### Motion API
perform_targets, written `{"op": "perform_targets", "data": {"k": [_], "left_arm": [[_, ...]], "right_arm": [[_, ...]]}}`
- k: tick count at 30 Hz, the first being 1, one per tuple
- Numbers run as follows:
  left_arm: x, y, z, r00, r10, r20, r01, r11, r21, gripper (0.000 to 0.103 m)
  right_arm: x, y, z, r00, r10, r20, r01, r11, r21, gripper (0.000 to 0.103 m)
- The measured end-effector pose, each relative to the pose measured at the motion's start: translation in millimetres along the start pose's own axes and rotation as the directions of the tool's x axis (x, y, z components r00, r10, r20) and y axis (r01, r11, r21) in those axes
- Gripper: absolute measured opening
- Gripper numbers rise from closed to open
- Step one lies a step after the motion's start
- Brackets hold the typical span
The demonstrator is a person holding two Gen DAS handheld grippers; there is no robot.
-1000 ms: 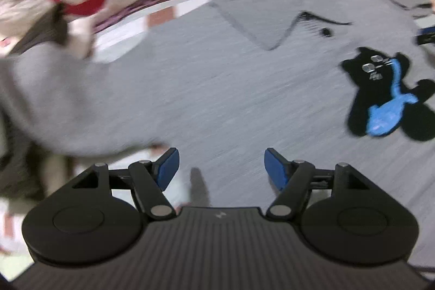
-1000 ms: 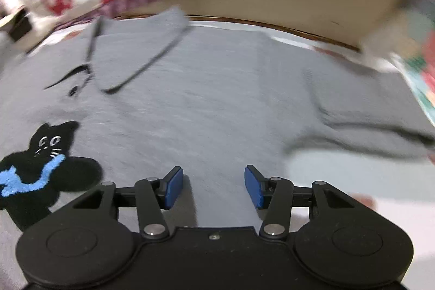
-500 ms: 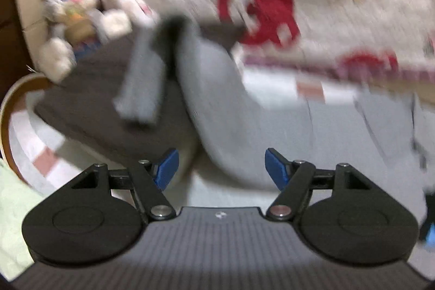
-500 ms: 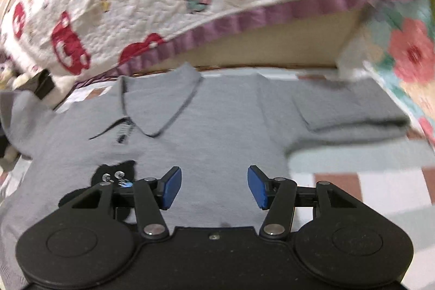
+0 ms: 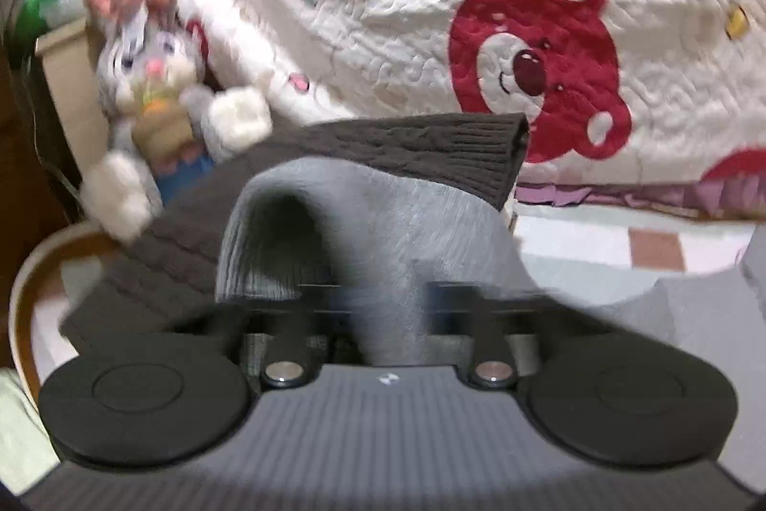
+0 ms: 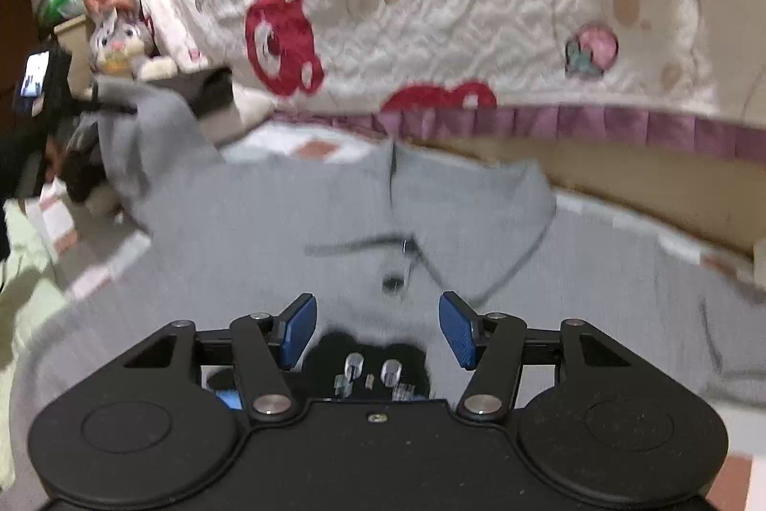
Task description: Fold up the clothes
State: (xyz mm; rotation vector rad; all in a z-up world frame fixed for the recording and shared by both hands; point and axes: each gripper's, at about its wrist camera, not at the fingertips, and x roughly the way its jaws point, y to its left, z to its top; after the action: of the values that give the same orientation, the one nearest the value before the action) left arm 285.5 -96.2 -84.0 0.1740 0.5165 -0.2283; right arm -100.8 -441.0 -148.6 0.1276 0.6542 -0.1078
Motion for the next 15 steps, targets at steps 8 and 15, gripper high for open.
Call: {"op": "perform_targets", "data": {"k": [8, 15], "left_arm": [[-90.0, -84.6, -1.1, 0.923, -0.357, 0.141, 0.361, 0.933, -0.001, 0.007], [-115.8, -173.2, -78.4, 0.773, -0.625, -0.106, 0.625, 0.780, -0.043, 0.009]], "right_arm": [[10.7, -6.8, -27.4, 0.996, -0.051, -0.076, 0.047, 0.998, -0.050, 0.062], [18.6, -10.1, -35.8, 0.990, 0.080, -0.112, -0.069, 0.992, 0.104, 0.062]]}}
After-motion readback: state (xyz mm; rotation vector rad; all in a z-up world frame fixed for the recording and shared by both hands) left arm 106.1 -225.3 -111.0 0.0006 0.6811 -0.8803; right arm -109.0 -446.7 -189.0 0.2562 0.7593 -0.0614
